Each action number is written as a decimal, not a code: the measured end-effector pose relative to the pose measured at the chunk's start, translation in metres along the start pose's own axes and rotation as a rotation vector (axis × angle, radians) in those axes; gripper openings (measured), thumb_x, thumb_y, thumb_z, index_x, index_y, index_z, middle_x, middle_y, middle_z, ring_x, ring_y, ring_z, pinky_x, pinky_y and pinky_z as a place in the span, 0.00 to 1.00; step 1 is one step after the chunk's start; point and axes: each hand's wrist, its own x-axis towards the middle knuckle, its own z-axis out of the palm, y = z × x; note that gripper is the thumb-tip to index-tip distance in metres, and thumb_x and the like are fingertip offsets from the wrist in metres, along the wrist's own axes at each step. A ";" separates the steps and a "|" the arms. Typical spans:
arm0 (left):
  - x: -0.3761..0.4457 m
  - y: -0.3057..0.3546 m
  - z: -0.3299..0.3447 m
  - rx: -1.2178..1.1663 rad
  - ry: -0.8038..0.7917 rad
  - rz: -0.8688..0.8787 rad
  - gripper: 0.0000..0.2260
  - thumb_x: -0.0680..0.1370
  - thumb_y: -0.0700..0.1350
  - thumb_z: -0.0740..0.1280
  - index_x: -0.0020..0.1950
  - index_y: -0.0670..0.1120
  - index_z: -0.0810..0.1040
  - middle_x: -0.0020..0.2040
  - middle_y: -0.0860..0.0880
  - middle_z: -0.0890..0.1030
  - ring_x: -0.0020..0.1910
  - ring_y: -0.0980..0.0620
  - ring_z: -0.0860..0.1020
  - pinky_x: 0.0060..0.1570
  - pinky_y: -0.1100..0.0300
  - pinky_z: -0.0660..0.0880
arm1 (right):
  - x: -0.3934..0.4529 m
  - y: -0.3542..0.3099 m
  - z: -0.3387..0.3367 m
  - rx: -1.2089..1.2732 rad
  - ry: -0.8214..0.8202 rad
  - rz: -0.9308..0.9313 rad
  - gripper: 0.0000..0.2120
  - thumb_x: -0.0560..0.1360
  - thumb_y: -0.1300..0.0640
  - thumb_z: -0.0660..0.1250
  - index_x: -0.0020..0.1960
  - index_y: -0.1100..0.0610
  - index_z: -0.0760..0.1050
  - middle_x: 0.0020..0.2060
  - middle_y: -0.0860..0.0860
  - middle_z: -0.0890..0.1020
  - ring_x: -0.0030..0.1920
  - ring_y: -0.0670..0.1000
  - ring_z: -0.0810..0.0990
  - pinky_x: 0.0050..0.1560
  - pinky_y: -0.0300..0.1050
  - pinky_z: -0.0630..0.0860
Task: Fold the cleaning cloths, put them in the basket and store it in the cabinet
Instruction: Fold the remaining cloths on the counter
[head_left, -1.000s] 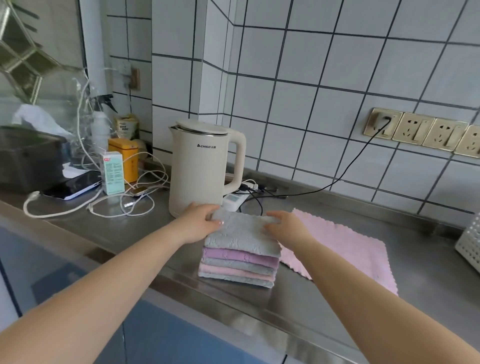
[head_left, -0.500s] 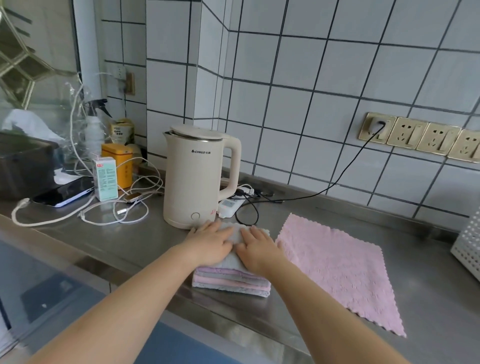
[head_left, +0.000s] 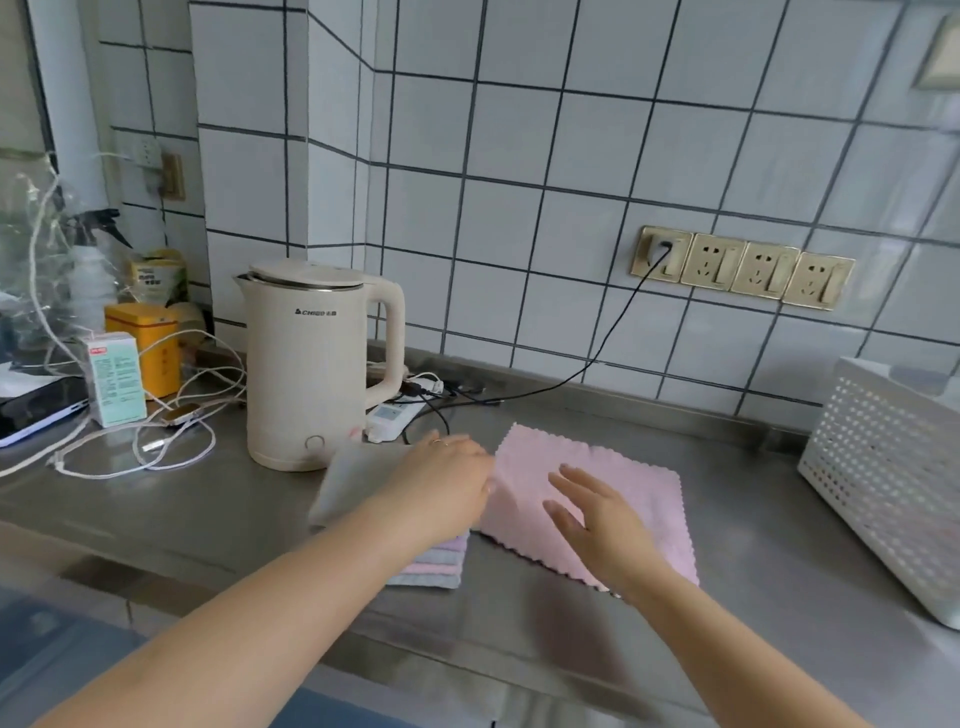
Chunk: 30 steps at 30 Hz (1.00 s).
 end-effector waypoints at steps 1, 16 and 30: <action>0.005 0.012 0.001 0.007 -0.008 0.047 0.08 0.78 0.46 0.58 0.52 0.46 0.75 0.55 0.48 0.77 0.58 0.46 0.73 0.57 0.54 0.65 | -0.008 0.016 -0.005 -0.035 -0.011 0.024 0.19 0.79 0.46 0.58 0.69 0.47 0.69 0.71 0.43 0.67 0.71 0.45 0.64 0.68 0.37 0.60; 0.032 0.072 0.059 0.290 -0.469 -0.014 0.13 0.72 0.31 0.60 0.53 0.42 0.78 0.51 0.44 0.77 0.53 0.41 0.77 0.44 0.50 0.72 | -0.067 0.107 -0.027 -0.249 -0.094 -0.069 0.19 0.72 0.44 0.53 0.46 0.51 0.79 0.45 0.47 0.80 0.48 0.53 0.79 0.44 0.45 0.76; -0.005 0.087 0.063 -0.069 0.018 0.358 0.05 0.68 0.43 0.66 0.40 0.52 0.78 0.38 0.56 0.77 0.32 0.54 0.77 0.31 0.66 0.70 | -0.114 0.147 -0.074 -0.218 -0.073 0.118 0.08 0.74 0.57 0.62 0.53 0.53 0.72 0.45 0.50 0.82 0.44 0.56 0.79 0.42 0.44 0.70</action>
